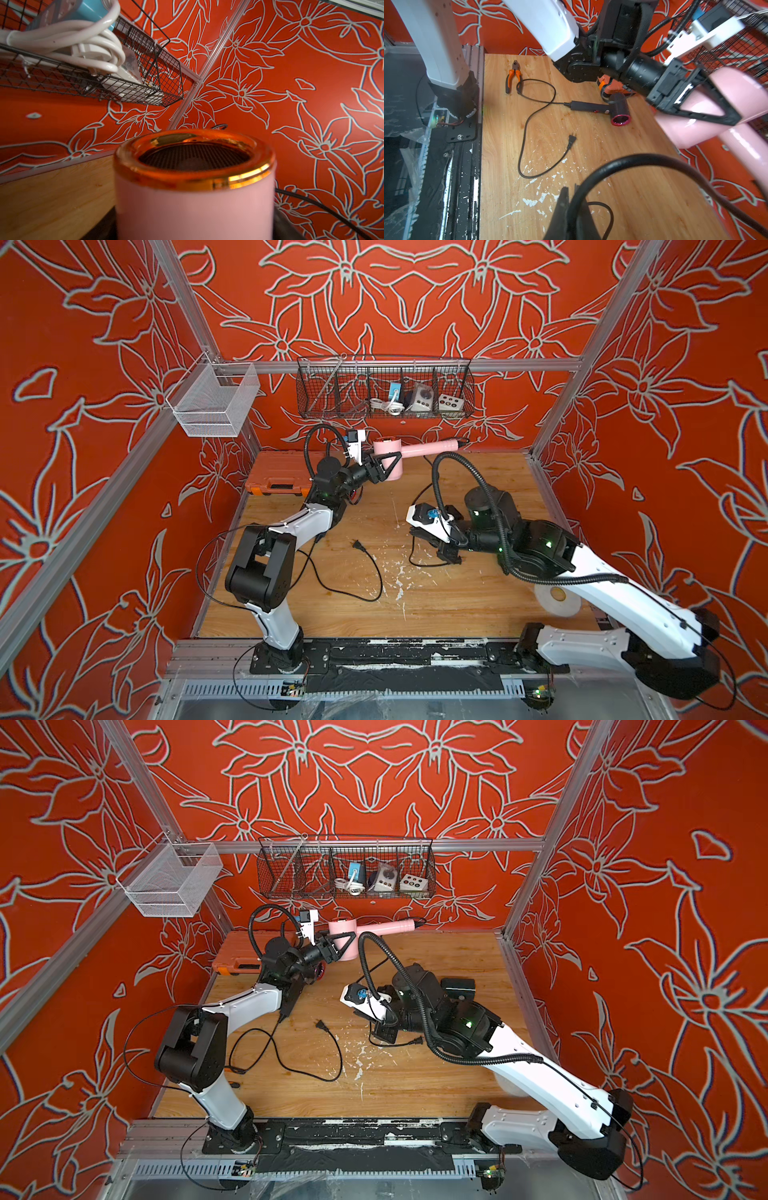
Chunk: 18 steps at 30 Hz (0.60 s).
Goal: Wrap the cord around the hair dryer
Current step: Wrap the power cord around the hair dryer.
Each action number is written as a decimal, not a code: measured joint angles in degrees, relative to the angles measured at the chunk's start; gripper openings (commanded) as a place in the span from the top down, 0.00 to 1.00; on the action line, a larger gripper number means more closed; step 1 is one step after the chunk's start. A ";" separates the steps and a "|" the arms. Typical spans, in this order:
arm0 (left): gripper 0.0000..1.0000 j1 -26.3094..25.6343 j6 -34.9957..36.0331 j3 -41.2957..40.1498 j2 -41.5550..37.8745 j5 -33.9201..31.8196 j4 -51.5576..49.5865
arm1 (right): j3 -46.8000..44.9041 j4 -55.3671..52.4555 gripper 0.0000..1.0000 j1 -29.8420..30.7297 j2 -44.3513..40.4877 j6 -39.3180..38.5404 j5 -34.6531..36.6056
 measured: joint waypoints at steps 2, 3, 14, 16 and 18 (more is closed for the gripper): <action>1.00 0.00 1.22 -1.79 -0.96 0.79 -1.90 | 4.79 -4.37 1.00 -0.61 1.73 -2.40 0.68; 1.00 -0.04 2.01 -2.69 -1.77 1.18 -3.37 | 7.61 -6.84 1.00 -1.31 2.86 -3.80 1.07; 1.00 -3.48 17.38 -8.72 -20.76 4.07 -25.07 | 33.97 -26.47 1.00 -10.19 16.15 -14.78 6.88; 1.00 -3.61 19.98 -8.74 -23.15 4.96 -28.26 | 37.40 -27.96 1.00 -10.45 18.47 -16.15 7.61; 1.00 -3.65 22.14 -8.74 -24.46 5.40 -31.04 | 40.52 -29.40 1.00 -10.67 20.63 -17.20 7.96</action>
